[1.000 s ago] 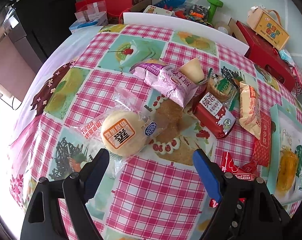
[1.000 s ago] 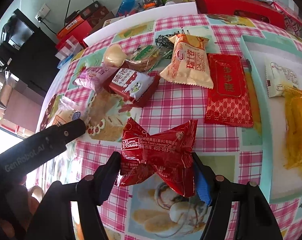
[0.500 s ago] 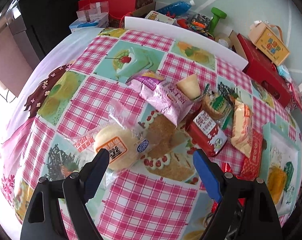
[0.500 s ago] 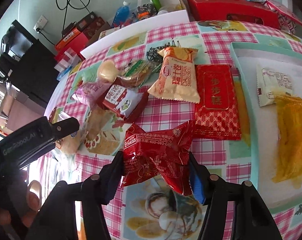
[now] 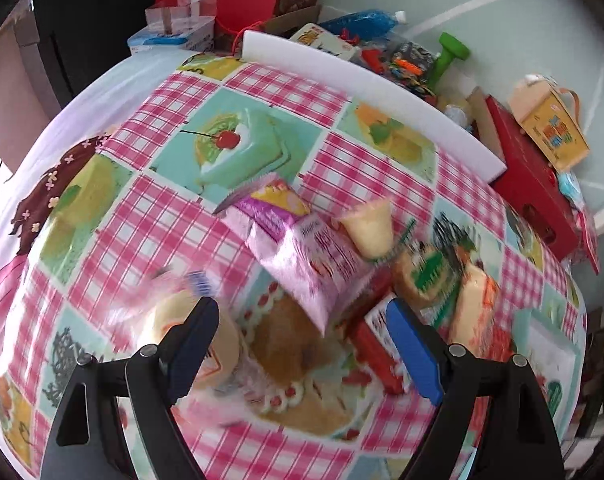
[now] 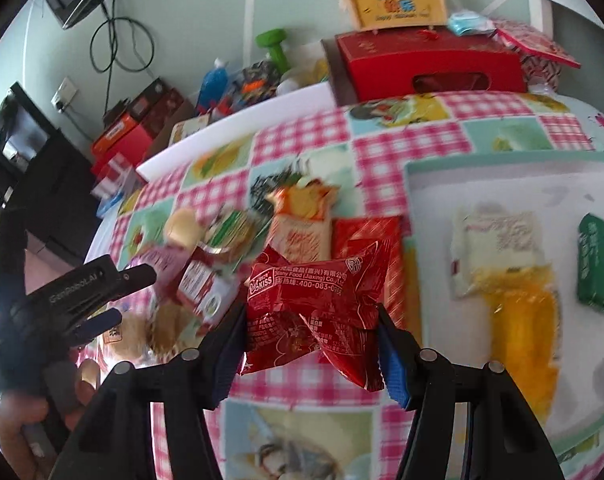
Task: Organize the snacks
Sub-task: 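Grasp red wrapped candy with right tool while left tool grasps pink-purple roll packet, then carry pink roll packet with left tool while right tool carries red candy to tray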
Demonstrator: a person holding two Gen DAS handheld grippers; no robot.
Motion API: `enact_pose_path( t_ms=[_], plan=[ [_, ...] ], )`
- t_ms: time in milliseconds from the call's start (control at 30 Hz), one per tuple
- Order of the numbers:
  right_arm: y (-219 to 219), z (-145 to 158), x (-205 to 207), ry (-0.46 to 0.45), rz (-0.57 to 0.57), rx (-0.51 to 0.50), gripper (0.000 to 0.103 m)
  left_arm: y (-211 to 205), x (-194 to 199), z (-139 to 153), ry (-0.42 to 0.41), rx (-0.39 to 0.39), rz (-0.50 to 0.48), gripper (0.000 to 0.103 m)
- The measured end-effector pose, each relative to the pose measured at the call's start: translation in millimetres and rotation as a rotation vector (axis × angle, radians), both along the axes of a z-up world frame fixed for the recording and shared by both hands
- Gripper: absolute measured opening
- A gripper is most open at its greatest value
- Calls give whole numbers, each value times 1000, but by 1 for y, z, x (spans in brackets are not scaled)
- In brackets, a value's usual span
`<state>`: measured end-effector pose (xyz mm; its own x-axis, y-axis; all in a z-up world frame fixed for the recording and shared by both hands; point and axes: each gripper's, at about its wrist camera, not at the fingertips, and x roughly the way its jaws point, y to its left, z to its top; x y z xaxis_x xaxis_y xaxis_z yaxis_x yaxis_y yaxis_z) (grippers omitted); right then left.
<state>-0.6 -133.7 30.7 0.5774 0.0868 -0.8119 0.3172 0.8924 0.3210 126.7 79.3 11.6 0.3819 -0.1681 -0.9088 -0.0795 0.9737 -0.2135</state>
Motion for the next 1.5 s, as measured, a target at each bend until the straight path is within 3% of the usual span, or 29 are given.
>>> enact_pose_path(
  t_ms=[400,467,700,900,1133,1233,1500],
  plan=[
    [-19,-8,3,16,-17,2,63,-9,40,-17,29,33,29,84],
    [-21,-7,1,13,-17,5,63,-10,45,-19,37,49,34,79],
    [-30,-4,-3,6,-37,24,63,-19,53,-30,53,104,30,43],
    [-37,-1,-7,-5,-55,37,63,-22,31,-28,33,91,30,40],
    [-46,8,-15,-36,-73,54,63,-24,5,1,-40,89,48,39],
    [-50,16,-18,-58,-82,57,63,-31,-2,22,-93,88,24,39],
    [-71,30,-31,-86,-126,41,63,-63,-30,65,-174,-4,-100,39]
  ],
)
